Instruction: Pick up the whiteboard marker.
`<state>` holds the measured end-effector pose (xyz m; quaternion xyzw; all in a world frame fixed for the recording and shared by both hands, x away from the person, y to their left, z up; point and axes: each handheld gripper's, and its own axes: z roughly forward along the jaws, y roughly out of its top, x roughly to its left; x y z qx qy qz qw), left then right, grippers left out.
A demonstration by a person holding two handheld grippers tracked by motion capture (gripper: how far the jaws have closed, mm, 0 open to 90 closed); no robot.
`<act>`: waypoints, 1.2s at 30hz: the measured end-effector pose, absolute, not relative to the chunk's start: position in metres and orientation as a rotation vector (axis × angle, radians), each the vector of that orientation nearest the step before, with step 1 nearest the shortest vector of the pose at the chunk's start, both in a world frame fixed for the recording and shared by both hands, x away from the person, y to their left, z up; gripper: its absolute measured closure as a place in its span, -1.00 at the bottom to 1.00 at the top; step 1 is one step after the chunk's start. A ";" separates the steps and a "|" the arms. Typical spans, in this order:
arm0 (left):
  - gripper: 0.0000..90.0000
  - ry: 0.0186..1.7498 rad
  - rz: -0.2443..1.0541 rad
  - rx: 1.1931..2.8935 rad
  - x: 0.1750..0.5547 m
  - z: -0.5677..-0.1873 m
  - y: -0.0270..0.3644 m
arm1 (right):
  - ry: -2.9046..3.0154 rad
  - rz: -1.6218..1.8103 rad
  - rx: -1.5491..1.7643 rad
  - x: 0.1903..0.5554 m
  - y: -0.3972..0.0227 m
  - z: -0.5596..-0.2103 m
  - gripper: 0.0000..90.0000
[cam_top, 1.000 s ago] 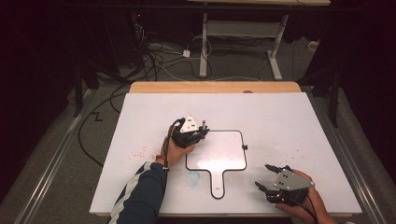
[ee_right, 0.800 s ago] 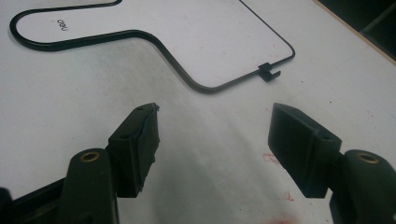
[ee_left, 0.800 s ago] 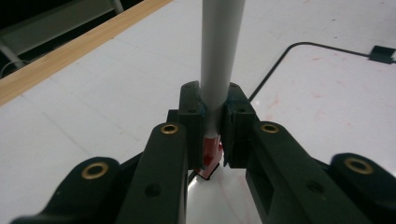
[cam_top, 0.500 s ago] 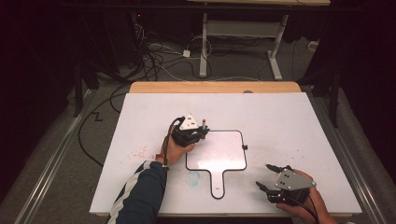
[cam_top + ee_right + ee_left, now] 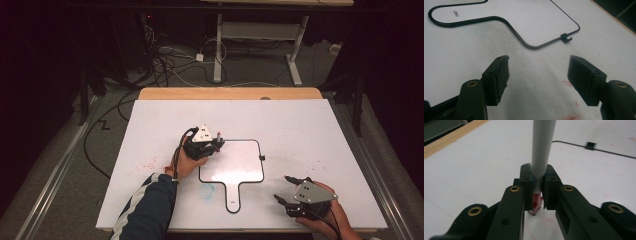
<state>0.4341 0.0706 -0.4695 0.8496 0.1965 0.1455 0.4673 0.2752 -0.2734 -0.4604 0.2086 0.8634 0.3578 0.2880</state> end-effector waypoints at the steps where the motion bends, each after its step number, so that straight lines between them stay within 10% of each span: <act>1: 0.75 0.461 0.360 2.098 0.431 -0.469 0.068 | 2.306 0.955 0.557 0.275 -0.273 -0.460 -0.23; 36: 0.75 0.563 0.385 2.067 0.433 -0.472 0.098 | 2.296 0.946 0.558 0.275 -0.273 -0.460 -0.23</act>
